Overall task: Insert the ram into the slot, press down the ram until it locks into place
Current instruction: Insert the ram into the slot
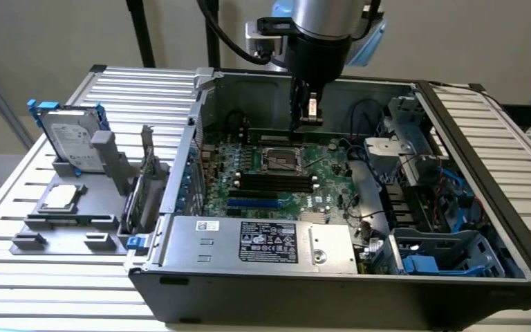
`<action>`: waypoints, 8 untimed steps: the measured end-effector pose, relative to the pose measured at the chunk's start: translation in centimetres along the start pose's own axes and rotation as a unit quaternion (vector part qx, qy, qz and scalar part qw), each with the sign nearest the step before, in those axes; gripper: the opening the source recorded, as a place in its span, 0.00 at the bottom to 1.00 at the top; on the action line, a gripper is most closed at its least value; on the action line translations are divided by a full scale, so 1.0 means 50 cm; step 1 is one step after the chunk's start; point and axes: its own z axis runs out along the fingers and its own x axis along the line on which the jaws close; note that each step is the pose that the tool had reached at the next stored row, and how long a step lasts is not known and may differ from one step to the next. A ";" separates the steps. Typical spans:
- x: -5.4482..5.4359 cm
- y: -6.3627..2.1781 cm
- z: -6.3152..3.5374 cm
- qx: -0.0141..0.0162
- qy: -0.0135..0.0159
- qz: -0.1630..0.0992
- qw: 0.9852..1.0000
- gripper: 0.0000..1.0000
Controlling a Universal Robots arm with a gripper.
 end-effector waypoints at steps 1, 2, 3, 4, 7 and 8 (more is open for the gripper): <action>0.000 0.001 0.004 0.000 0.000 0.000 1.000 0.13; 0.000 0.002 0.007 0.000 0.000 0.000 1.000 0.13; 0.000 0.004 0.011 0.000 0.000 0.000 1.000 0.13; 0.001 0.005 0.015 0.000 0.000 0.000 1.000 0.13; 0.001 0.011 0.026 0.000 0.000 0.000 1.000 0.13; 0.001 0.012 0.030 0.000 0.000 0.000 1.000 0.13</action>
